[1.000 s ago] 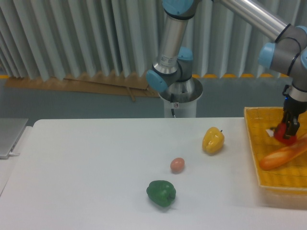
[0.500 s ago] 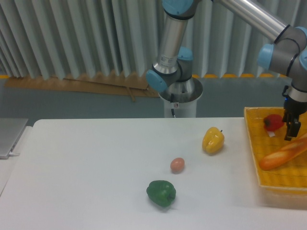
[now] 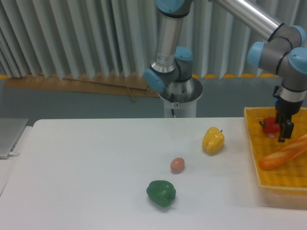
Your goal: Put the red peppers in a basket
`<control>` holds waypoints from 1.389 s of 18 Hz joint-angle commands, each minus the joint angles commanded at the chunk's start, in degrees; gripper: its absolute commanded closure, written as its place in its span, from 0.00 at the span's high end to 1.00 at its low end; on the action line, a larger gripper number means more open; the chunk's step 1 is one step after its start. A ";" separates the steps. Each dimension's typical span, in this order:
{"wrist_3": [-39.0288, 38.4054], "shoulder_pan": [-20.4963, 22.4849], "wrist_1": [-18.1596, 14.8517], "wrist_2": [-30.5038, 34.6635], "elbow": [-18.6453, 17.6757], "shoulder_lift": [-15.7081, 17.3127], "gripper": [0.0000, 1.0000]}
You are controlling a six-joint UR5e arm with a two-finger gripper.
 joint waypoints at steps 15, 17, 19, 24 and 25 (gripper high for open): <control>-16.34 -11.33 0.18 -0.88 0.17 4.04 1.00; -19.68 -13.53 0.09 -0.88 0.26 4.22 1.00; -20.57 -14.85 0.00 -0.88 0.26 4.31 1.00; -22.86 -16.44 -1.14 -0.88 0.26 5.71 1.00; -22.86 -16.53 -1.23 -0.88 0.18 5.80 1.00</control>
